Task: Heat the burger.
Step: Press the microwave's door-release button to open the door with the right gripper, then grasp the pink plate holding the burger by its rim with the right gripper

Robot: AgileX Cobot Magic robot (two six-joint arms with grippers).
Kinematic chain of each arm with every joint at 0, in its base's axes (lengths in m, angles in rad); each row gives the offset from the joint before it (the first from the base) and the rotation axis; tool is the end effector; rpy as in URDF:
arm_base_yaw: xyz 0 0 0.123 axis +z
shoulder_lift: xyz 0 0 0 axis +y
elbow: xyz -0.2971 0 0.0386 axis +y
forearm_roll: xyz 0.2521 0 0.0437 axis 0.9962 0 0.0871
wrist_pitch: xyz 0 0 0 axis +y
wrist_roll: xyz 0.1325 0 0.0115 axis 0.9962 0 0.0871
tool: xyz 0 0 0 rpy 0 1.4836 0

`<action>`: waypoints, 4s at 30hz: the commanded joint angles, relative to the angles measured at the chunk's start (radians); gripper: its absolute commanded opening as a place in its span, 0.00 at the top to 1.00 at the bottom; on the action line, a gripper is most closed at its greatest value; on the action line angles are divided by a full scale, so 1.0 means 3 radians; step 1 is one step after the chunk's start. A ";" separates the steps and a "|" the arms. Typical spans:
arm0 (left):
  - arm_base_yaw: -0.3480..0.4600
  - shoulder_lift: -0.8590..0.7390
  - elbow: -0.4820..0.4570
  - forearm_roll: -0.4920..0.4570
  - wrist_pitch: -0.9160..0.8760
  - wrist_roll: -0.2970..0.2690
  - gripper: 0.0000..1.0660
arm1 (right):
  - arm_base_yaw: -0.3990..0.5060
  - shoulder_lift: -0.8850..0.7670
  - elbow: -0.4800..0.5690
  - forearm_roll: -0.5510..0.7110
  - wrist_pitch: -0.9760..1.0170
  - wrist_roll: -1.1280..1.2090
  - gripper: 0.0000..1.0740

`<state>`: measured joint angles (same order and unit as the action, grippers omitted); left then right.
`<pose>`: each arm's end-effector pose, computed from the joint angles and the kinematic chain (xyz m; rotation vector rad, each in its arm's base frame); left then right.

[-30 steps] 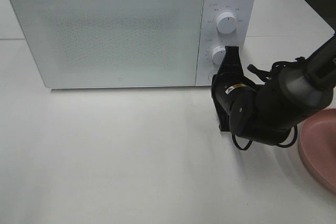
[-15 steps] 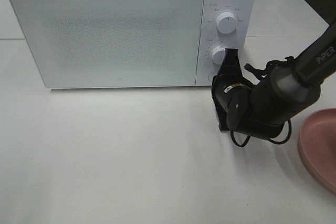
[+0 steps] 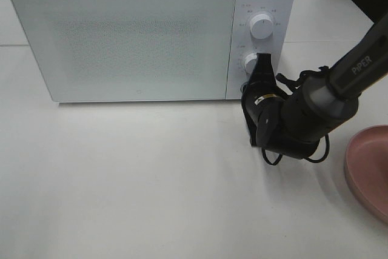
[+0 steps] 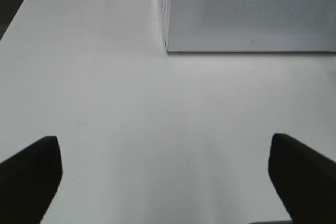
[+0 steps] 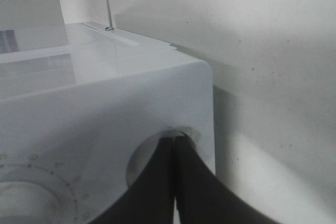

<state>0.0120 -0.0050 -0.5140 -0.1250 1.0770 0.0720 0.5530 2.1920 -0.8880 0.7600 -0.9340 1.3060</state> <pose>0.0181 -0.0144 0.2635 0.0695 2.0354 -0.0967 0.3901 0.1543 0.0631 1.5139 1.4045 0.9615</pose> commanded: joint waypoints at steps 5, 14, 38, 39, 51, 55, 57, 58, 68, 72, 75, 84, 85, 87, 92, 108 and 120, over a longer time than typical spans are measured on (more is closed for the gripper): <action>-0.0007 -0.0057 -0.0003 -0.0023 -0.0033 -0.0027 0.06 | -0.0023 0.0007 -0.0060 -0.0133 -0.0597 -0.0060 1.00; -0.0007 -0.0057 -0.0003 -0.0023 -0.0033 -0.0027 0.06 | -0.0023 0.0047 -0.0283 -0.0103 -0.0667 -0.0063 1.00; -0.0007 -0.0057 -0.0003 -0.0023 -0.0033 -0.0027 0.06 | -0.0050 0.0047 -0.0363 -0.0120 -0.0493 -0.0220 1.00; -0.0007 -0.0057 -0.0003 -0.0023 -0.0033 -0.0027 0.06 | -0.0050 0.0047 -0.0363 -0.0120 -0.0493 -0.0220 1.00; -0.0007 -0.0057 -0.0003 -0.0023 -0.0033 -0.0027 0.06 | -0.0050 -0.0177 -0.0050 -0.0143 0.0013 -0.0227 1.00; -0.0007 -0.0057 -0.0003 -0.0023 -0.0033 -0.0027 0.06 | -0.0050 -0.0310 0.0087 -0.0227 0.0350 -0.0360 1.00; -0.0007 -0.0057 -0.0003 -0.0023 -0.0033 -0.0027 0.06 | -0.0050 -0.0373 0.0153 -0.0217 0.0473 -0.0437 1.00; -0.0007 -0.0057 -0.0003 -0.0023 -0.0033 -0.0027 0.06 | -0.0050 -0.0373 0.0153 -0.0217 0.0473 -0.0437 1.00; -0.0007 -0.0057 -0.0003 -0.0023 -0.0033 -0.0027 0.06 | -0.0050 -0.0837 0.0480 -0.0230 0.0977 -0.1177 1.00; -0.0007 -0.0057 -0.0003 -0.0023 -0.0033 -0.0027 0.06 | -0.0060 -0.1137 0.0557 -0.0233 0.1453 -0.2010 1.00; -0.0007 -0.0057 -0.0003 -0.0023 -0.0033 -0.0027 0.06 | -0.0060 -0.1317 0.0563 -0.0240 0.1790 -0.2547 1.00; -0.0007 -0.0057 -0.0003 -0.0023 -0.0033 -0.0027 0.06 | -0.0210 -0.1623 0.0563 -0.0247 0.2807 -0.3790 1.00; -0.0007 -0.0057 -0.0003 -0.0023 -0.0033 -0.0027 0.06 | -0.0210 -0.1623 0.0563 -0.0247 0.2807 -0.3790 1.00; -0.0007 -0.0057 -0.0003 -0.0023 -0.0033 -0.0027 0.06 | -0.0400 -0.1743 0.0560 -0.0337 0.3253 -0.4183 0.99; -0.0007 -0.0057 -0.0003 -0.0023 -0.0033 -0.0027 0.06 | -0.0580 -0.1867 0.0560 -0.0610 0.3657 -0.4277 0.99; -0.0007 -0.0057 -0.0003 -0.0023 -0.0033 -0.0027 0.06 | -0.0720 -0.2533 0.0560 -0.2463 0.5267 -0.4127 0.93; -0.0007 -0.0057 -0.0003 -0.0023 -0.0033 -0.0027 0.06 | -0.0720 -0.2627 0.0563 -0.2907 0.5563 -0.4067 0.04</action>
<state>0.0120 -0.0050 -0.5140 -0.1250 1.0770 0.0720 0.3410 1.4110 -0.7180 -0.0950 0.7420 0.0810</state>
